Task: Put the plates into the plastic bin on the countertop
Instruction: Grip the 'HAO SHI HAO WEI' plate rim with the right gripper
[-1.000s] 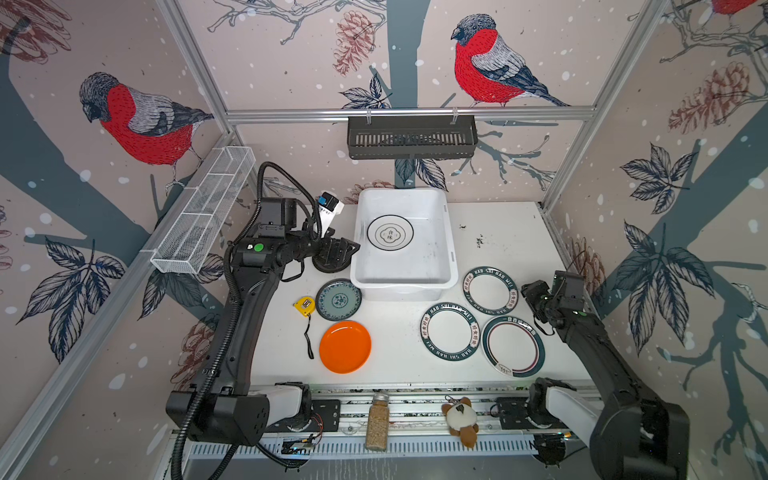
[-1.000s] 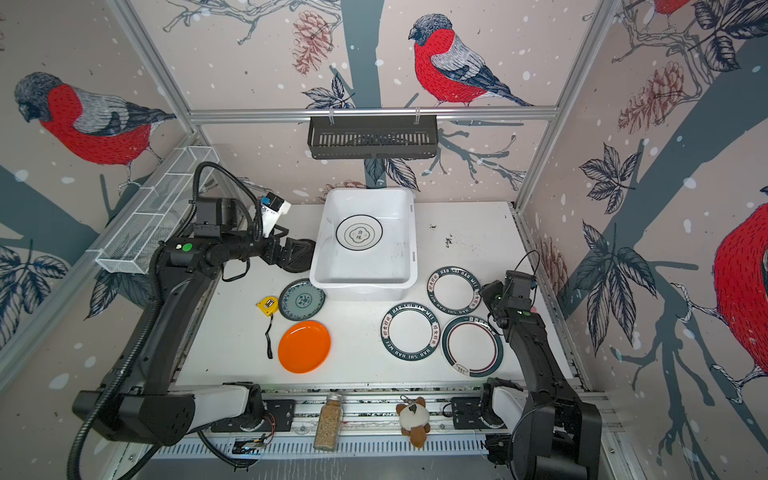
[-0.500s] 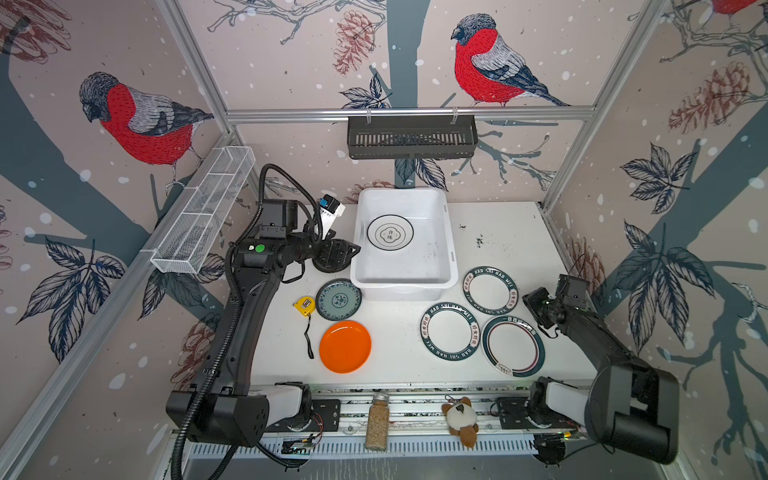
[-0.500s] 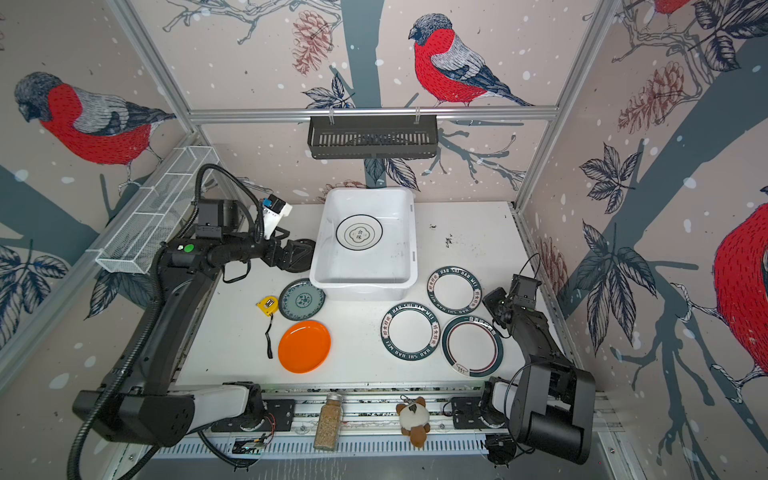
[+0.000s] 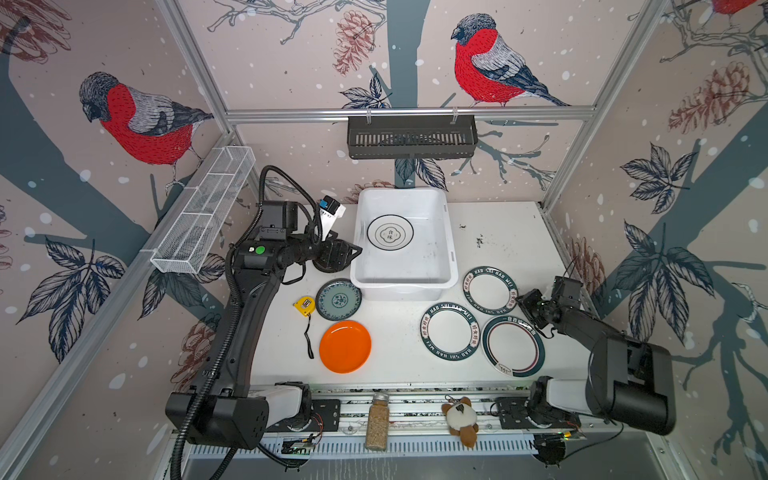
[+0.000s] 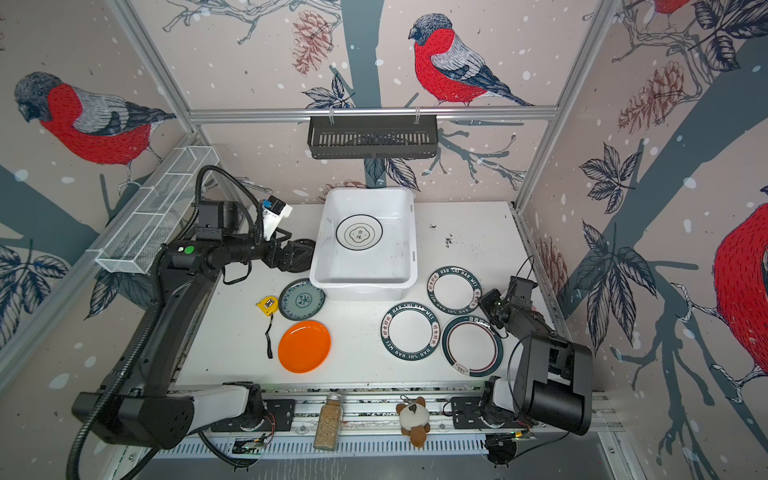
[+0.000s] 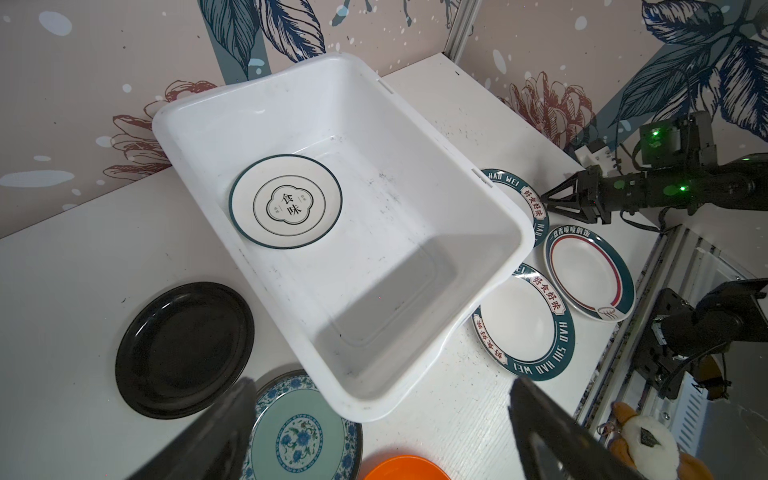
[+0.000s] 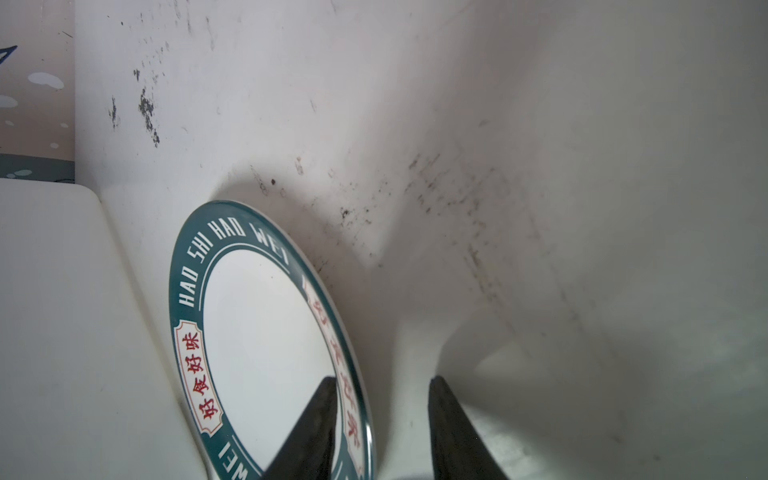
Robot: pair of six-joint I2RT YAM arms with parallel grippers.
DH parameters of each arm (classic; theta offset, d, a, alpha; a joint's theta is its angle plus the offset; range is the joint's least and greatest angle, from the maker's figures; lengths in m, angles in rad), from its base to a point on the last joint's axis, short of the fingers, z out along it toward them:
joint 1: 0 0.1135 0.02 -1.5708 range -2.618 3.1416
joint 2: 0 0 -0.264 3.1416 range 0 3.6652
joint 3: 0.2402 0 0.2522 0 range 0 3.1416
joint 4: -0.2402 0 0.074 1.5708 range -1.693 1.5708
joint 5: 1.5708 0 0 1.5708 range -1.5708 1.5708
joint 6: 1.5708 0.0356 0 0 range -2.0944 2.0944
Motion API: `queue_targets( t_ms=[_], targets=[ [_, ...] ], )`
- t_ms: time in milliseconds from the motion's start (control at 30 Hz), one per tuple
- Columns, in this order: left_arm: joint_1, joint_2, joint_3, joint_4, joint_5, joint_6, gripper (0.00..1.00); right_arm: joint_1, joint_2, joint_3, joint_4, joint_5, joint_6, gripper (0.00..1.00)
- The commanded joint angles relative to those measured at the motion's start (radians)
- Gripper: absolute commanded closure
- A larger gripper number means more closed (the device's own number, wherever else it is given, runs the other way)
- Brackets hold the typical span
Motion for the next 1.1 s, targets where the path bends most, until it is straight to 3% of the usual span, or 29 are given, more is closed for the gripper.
queue_targets(
  t_ms=[0,667,1067],
  targets=[
    [-0.001,-0.008,0.002,0.021,0.027,-0.001,0.05,0.0,0.018,0.001,0.054,-0.035,-0.022,0.63],
    [-0.001,-0.034,-0.039,0.05,0.011,-0.016,0.05,0.001,0.131,0.013,0.141,-0.051,0.003,0.8],
    [-0.001,-0.032,-0.062,0.068,0.01,-0.027,0.05,0.001,0.105,-0.024,0.212,-0.063,0.065,0.8]
  ],
)
